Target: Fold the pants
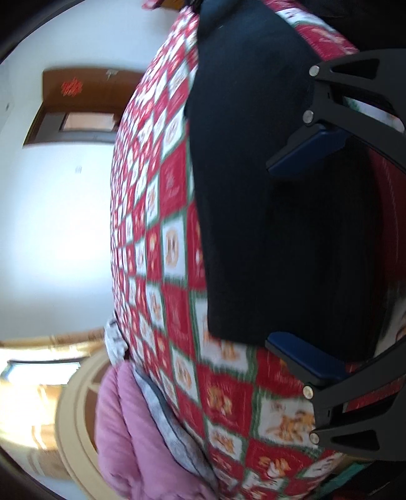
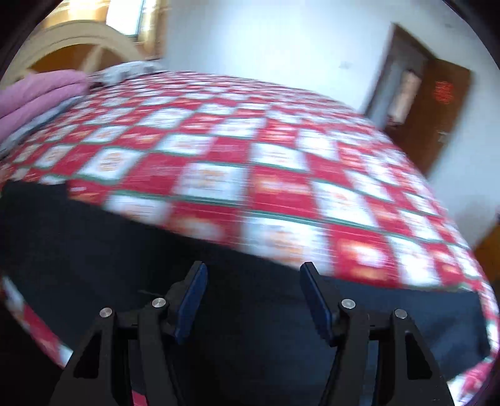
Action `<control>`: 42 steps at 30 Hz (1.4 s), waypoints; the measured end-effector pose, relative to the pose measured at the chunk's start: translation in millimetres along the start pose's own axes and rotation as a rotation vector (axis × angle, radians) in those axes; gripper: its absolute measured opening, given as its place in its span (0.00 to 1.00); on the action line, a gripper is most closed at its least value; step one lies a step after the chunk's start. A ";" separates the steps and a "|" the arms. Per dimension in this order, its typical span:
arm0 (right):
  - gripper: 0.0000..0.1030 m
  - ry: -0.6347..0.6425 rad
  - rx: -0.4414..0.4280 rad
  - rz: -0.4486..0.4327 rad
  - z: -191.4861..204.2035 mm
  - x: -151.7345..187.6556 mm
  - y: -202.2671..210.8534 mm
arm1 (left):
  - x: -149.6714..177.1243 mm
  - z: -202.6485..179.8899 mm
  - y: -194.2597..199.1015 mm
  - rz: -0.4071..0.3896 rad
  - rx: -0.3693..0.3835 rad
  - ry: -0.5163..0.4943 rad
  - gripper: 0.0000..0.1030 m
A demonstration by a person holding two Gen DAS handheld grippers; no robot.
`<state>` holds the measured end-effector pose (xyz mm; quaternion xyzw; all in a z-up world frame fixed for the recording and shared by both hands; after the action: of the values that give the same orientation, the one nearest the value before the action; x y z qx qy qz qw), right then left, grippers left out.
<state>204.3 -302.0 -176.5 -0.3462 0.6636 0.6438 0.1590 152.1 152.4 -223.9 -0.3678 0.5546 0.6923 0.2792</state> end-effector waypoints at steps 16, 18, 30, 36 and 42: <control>0.61 -0.330 0.394 0.015 -251.8 85.7 62.6 | 4.0 46.9 -32.9 0.038 -0.144 0.130 1.00; 0.61 -0.340 0.389 0.007 -254.1 87.3 62.2 | 6.3 49.3 -33.8 0.035 -0.115 0.150 1.00; 0.64 -0.351 0.404 -0.029 -254.9 90.5 60.4 | 8.1 49.2 -34.8 0.031 -0.085 0.184 1.00; 0.64 -0.353 0.400 -0.033 -255.0 91.3 61.1 | 8.7 49.8 -34.7 0.031 -0.083 0.185 1.00; 0.64 -0.350 0.385 -0.043 -256.0 90.8 61.4 | 4.7 51.0 -32.8 0.030 -0.094 0.148 1.00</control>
<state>159.2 -576.3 -159.6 -0.2068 0.7286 0.5525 0.3480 165.3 209.4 -240.3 -0.4222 0.5461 0.6926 0.2093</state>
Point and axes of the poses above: each gripper's, at about its wrist camera, not at the fingertips, and y roughly against the way its jaws point, z to its left, x to its underside, the point moved 9 cm from there along -y, roughly the way its jaws point, and after that the axes turned 10 degrees about -x, right-handed, at the moved point
